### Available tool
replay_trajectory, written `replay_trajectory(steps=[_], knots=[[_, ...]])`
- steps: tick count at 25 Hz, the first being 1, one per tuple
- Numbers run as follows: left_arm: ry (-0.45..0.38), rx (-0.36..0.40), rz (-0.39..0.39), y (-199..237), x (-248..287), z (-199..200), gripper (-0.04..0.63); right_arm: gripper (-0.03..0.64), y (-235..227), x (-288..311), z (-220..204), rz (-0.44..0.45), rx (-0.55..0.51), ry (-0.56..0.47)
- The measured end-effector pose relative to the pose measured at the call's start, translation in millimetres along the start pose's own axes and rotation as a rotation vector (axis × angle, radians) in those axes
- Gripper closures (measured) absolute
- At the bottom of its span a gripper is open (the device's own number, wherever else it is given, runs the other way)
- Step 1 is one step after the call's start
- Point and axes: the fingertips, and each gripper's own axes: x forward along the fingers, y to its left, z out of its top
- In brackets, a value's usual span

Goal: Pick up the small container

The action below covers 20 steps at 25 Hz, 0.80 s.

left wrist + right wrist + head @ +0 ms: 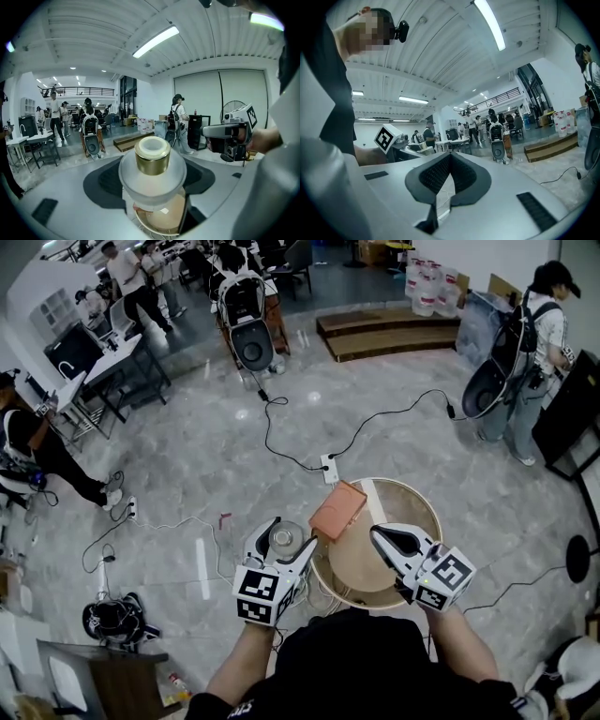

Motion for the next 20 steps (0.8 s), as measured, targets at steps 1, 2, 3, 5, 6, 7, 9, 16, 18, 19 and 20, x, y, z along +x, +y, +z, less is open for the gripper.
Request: replay_trajectory(steps=[1, 2, 3, 5, 6, 7, 9, 16, 18, 19, 20], knots=[[-0.002, -0.001, 0.001, -1, -1, 2, 0.256, 0.604, 2, 0, 2, 0.005, -0.004, 0.001], [-0.004, -0.002, 0.001, -2, -2, 3, 0.256, 0.604, 3, -1, 4, 0.008, -0.007, 0.001], [-0.005, -0.004, 0.003, -3, -4, 3, 0.256, 0.604, 4, -2, 5, 0.010, -0.007, 0.000], [-0.007, -0.008, 0.006, -5, -7, 2, 0.256, 0.606, 6, -4, 5, 0.010, -0.004, -0.001], [-0.006, -0.011, 0.007, -6, -9, 0, 0.256, 0.604, 8, -5, 5, 0.010, -0.004, -0.001], [-0.006, -0.013, 0.008, -6, -10, -1, 0.256, 0.604, 9, -6, 4, 0.010, -0.003, -0.001], [-0.003, -0.016, 0.008, -8, -14, -5, 0.256, 0.604, 14, -7, 4, 0.013, -0.004, 0.000], [0.000, -0.014, -0.003, -19, -25, -6, 0.256, 0.604, 26, -15, 5, 0.017, 0.006, -0.013], [-0.001, -0.012, -0.002, -18, -27, -8, 0.256, 0.606, 29, -15, 3, 0.019, 0.009, -0.017], [-0.002, -0.011, 0.000, -17, -28, -9, 0.256, 0.606, 31, -14, 3, 0.021, 0.008, -0.019], [-0.004, -0.011, 0.002, -16, -29, -10, 0.256, 0.606, 33, -14, 2, 0.023, 0.005, -0.020]])
